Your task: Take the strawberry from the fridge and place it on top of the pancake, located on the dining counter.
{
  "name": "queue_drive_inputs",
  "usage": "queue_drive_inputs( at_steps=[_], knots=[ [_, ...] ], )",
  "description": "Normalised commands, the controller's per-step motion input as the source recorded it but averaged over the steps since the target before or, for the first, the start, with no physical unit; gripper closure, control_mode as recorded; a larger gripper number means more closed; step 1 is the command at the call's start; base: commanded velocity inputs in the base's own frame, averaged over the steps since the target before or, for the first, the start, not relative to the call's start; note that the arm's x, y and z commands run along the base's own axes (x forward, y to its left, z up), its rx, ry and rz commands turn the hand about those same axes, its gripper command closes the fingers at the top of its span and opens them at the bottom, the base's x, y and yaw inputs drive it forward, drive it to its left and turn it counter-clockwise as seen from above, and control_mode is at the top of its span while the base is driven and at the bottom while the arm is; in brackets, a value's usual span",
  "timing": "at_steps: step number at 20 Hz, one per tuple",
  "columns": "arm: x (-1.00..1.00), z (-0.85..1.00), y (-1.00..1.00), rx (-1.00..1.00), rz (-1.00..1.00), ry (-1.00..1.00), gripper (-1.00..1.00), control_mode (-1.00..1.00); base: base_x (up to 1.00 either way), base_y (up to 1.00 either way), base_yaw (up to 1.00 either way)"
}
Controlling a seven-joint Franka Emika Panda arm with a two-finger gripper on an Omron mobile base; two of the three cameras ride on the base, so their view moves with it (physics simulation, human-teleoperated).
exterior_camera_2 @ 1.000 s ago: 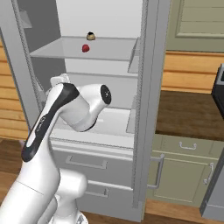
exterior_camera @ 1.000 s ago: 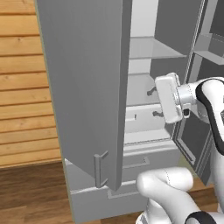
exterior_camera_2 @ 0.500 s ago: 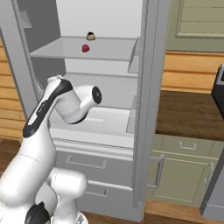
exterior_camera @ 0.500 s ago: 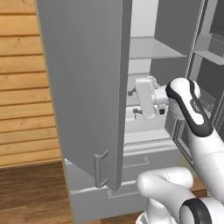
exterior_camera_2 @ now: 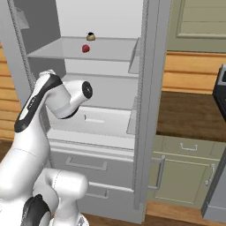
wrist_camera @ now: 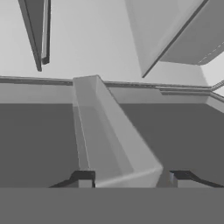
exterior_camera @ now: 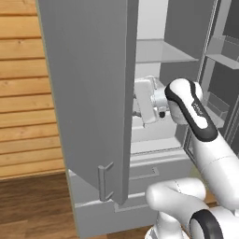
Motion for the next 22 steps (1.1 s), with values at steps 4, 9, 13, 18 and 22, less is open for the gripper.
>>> queue_drive_inputs(
  at_steps=[4, 9, 13, 18, 22],
  knots=[
    [-0.3, -0.01, 0.98, -0.01, 0.0, 0.01, -1.0, -1.0, 0.0, 0.0, 0.0],
    [-0.35, -0.06, 1.0, -0.01, 0.0, 0.01, -1.0, -1.0, 0.0, 0.0, 0.0],
    [-0.23, -0.01, 0.98, 0.0, 0.0, 0.01, -1.0, -1.0, 0.0, 0.0, 0.0],
    [-0.19, 0.0, 0.94, 0.0, 0.0, 0.0, -1.0, -1.0, 0.0, 0.0, 0.0],
    [-0.16, 0.0, 0.87, 0.0, 0.0, 0.0, -1.0, -1.0, 0.0, 0.0, 0.0]
  ],
)
